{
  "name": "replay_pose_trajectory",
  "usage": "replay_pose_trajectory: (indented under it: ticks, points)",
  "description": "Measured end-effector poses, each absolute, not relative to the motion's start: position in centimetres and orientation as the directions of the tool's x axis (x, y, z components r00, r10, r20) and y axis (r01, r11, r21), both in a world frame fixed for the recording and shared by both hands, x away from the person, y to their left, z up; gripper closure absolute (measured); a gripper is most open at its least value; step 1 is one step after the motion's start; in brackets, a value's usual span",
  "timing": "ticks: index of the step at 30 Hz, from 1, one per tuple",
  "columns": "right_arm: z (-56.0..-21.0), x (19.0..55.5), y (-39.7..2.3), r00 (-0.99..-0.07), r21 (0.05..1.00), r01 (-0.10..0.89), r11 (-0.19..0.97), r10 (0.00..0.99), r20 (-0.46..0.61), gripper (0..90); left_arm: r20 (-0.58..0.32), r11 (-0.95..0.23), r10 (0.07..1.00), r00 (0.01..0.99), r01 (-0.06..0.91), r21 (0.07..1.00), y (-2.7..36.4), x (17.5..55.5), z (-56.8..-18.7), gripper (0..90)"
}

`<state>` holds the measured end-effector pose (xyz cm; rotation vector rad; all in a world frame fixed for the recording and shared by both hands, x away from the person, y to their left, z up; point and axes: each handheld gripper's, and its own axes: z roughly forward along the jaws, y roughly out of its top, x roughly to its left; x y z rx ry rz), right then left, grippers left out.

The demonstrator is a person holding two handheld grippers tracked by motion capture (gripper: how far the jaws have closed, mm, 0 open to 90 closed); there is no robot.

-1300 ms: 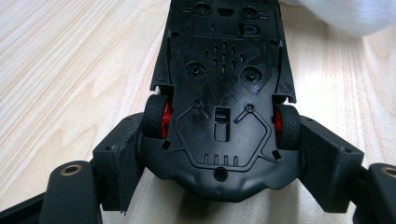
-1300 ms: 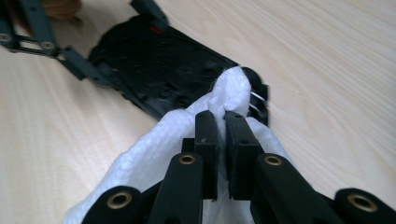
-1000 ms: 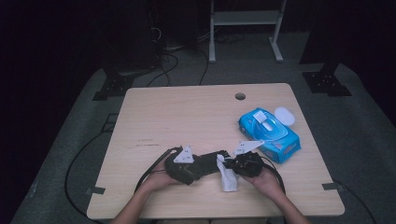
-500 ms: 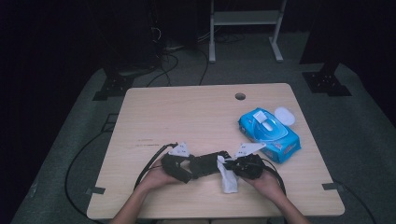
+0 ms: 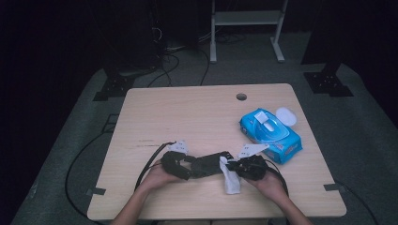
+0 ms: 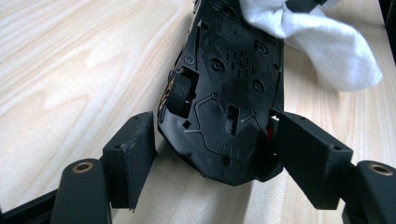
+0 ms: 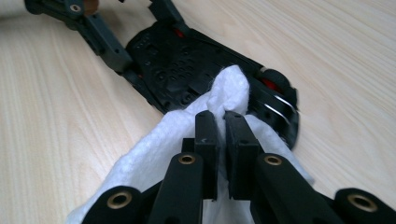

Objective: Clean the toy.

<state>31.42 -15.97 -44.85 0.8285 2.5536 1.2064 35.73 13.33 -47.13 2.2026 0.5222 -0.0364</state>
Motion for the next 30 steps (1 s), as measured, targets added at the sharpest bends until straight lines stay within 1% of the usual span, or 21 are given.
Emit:
replay_pose_trajectory:
  ticks: [3,8,15,17,20,21,23,27,30]
  points:
    - [-44.8,31.5,-16.6,-0.811,0.758,0.419,0.500,0.581,0.065,84.2,-0.216,-0.546,0.349,0.912,0.385,0.744,13.2,35.8,-47.3,29.2]
    - [-44.7,31.3,-16.1,-0.820,0.754,0.409,0.513,0.569,0.058,84.2,-0.232,-0.540,0.349,0.908,0.398,0.742,13.2,35.9,-47.4,29.6]
    - [-44.6,31.4,-12.4,-0.861,0.742,0.337,0.580,0.509,-0.007,84.2,-0.204,-0.547,0.360,0.910,0.383,0.744,13.1,35.7,-47.2,28.1]
    - [-44.3,31.7,-12.7,-0.847,0.751,0.335,0.569,0.531,-0.025,84.2,-0.199,-0.546,0.357,0.913,0.377,0.748,13.1,35.7,-47.2,28.2]
    - [-43.9,32.9,-14.4,-0.794,0.759,0.379,0.530,0.607,-0.027,84.2,-0.195,-0.547,0.350,0.916,0.369,0.752,13.1,35.7,-47.3,27.9]
    - [-43.8,33.5,-14.9,-0.776,0.760,0.397,0.515,0.630,-0.022,84.2,-0.186,-0.551,0.350,0.918,0.362,0.752,13.1,35.7,-47.2,28.0]
    - [-43.8,34.4,-15.5,-0.752,0.770,0.435,0.466,0.659,0.027,84.2,-0.179,-0.551,0.352,0.919,0.358,0.754,13.0,35.6,-47.2,28.0]
    - [-43.8,34.1,-15.2,-0.764,0.760,0.410,0.505,0.645,-0.016,84.1,-0.176,-0.554,0.356,0.918,0.359,0.751,13.0,35.7,-47.2,27.3]
    - [-43.8,33.4,-15.9,-0.775,0.753,0.406,0.518,0.632,-0.016,84.1,-0.163,-0.554,0.372,0.914,0.359,0.751,13.0,35.6,-47.0,27.1]
